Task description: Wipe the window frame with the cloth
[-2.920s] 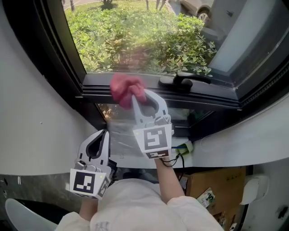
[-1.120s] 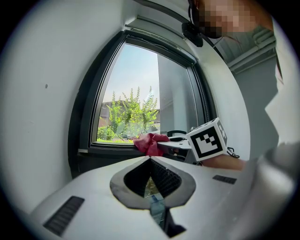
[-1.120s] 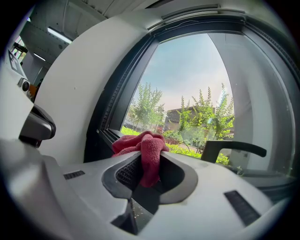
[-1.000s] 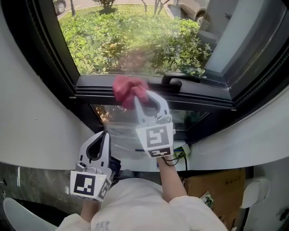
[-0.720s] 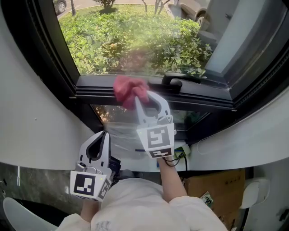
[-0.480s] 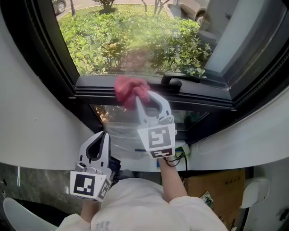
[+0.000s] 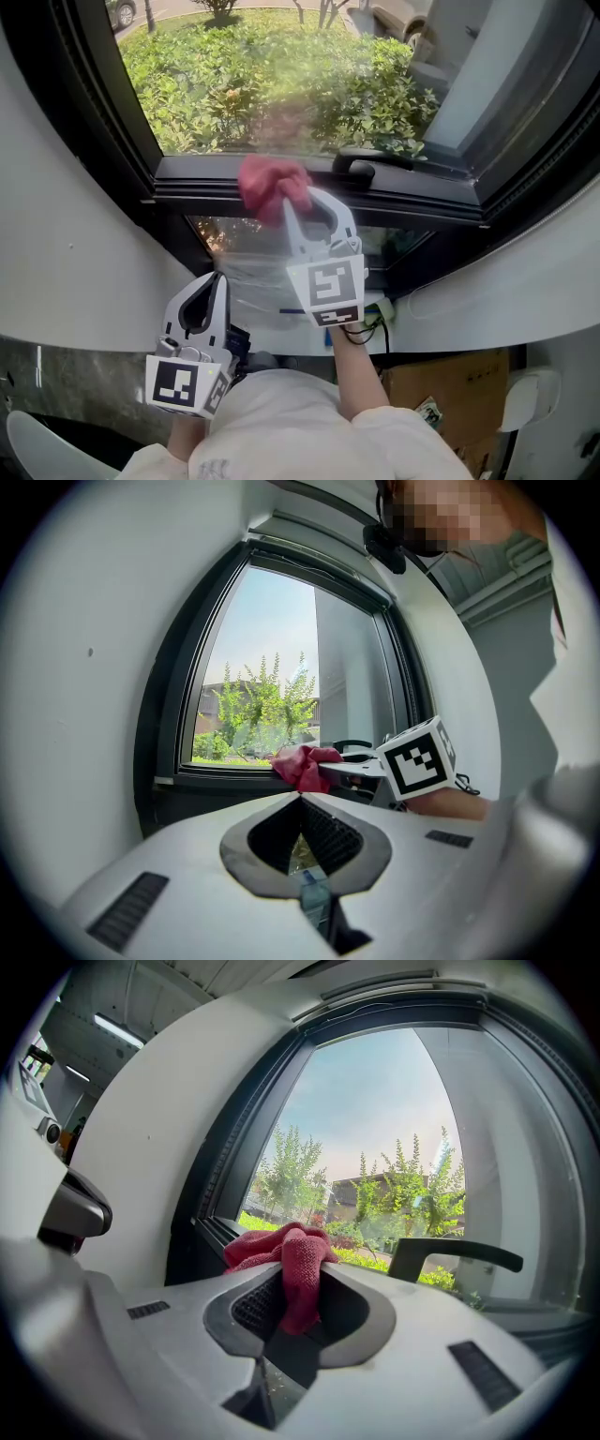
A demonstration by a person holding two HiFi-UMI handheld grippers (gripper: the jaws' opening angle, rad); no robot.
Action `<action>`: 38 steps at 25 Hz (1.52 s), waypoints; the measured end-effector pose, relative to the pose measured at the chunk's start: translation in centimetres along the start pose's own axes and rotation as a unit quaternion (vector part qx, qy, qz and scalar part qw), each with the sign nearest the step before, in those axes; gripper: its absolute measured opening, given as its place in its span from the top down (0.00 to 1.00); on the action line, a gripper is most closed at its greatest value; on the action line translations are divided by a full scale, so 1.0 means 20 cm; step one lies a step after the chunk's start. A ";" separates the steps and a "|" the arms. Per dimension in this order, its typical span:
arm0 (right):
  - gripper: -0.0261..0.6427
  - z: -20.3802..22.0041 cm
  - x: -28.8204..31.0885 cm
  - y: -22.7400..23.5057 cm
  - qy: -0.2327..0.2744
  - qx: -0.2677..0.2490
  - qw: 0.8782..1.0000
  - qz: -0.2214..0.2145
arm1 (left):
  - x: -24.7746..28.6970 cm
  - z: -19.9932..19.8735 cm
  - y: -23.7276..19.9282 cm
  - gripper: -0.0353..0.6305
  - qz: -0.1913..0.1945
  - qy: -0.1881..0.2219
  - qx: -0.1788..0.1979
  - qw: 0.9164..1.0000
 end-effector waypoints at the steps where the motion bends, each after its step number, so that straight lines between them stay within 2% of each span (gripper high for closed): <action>1: 0.83 0.00 0.00 0.00 0.000 0.000 1.000 0.000 | 0.00 0.00 0.00 0.94 0.000 0.000 0.000 1.000; 38: 0.83 0.01 -0.04 0.07 0.004 0.004 1.000 0.002 | 0.01 -0.04 0.05 0.94 -0.001 0.006 0.006 1.000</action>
Point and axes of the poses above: the fingertips, and each gripper's own axes: x forward along the fingers, y to its right, z out of its underside, the point moved 2 cm from there along -x, backward along the fingers, and after that the axes turned 12 degrees about x, right-handed, at the moved point
